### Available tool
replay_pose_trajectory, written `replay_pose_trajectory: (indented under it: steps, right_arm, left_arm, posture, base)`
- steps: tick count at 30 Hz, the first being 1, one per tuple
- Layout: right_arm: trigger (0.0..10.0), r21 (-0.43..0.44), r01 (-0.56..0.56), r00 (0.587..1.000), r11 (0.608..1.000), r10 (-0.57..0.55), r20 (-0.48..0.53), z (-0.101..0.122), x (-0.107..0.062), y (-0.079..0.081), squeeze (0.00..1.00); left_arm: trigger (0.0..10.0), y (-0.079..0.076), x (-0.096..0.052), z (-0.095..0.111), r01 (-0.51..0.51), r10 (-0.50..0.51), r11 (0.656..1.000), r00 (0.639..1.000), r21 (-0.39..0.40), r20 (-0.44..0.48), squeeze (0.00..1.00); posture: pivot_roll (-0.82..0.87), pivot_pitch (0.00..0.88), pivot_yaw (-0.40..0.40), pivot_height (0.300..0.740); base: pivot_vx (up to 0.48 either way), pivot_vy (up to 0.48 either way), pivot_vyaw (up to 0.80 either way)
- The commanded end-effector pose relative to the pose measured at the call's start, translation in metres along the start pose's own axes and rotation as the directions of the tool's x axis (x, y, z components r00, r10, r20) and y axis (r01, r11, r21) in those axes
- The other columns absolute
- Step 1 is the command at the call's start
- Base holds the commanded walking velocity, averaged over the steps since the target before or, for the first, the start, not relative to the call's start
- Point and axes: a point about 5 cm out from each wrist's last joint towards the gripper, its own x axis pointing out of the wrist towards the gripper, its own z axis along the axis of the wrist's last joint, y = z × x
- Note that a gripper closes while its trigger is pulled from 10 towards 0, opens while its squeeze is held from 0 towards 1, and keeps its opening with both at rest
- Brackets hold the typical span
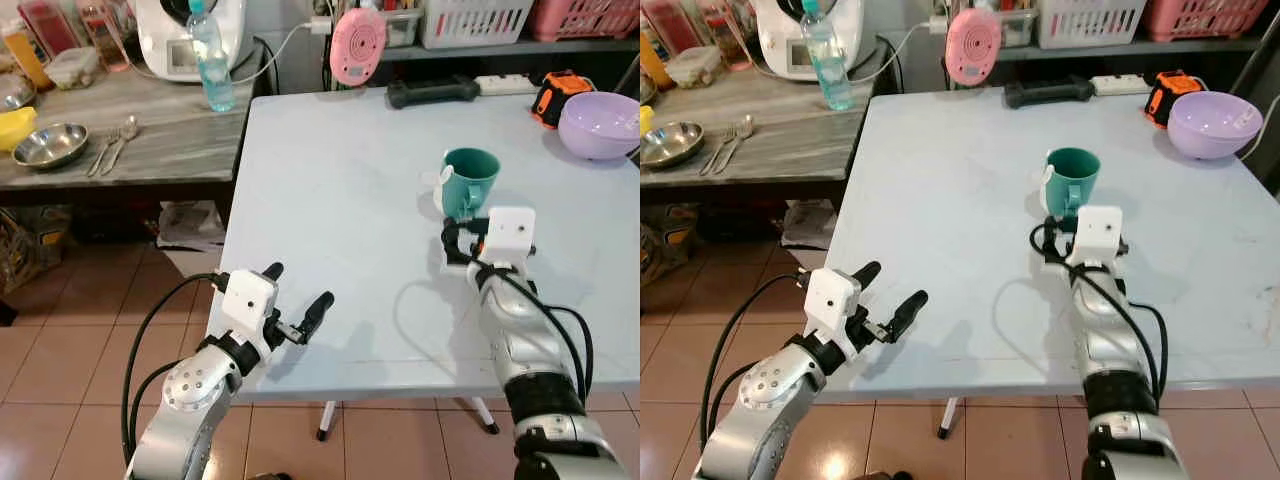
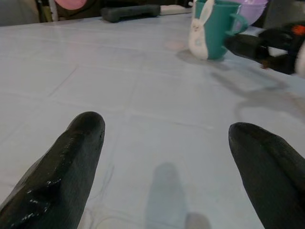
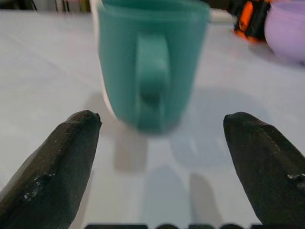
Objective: Setting the table
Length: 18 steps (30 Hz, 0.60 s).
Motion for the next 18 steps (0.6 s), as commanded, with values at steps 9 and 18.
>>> replay_pose_trajectory:
  steps: [9, 18]
  right_arm:
    - [10.0, -0.024, -0.017, 0.993, 1.0, 0.02, 0.114, 0.028, 0.015, 0.003, 0.0]
    - [6.0, -0.019, -0.006, 0.992, 1.0, 0.008, 0.126, 0.033, 0.022, 0.007, 0.0]
  left_arm:
    - [10.0, -0.022, 0.003, 0.021, 0.215, -0.214, 0.975, 0.976, -0.05, 0.03, 0.0]
    - [10.0, -0.017, -0.001, 0.008, 0.236, -0.239, 0.97, 0.97, -0.059, -0.035, 0.0]
  posture:
    - [0.05, 0.139, 0.039, 0.74]
    - [0.05, 0.126, 0.036, 0.74]
  base:
    - [0.0, 0.0, 0.0]
    - [0.0, 0.0, 0.0]
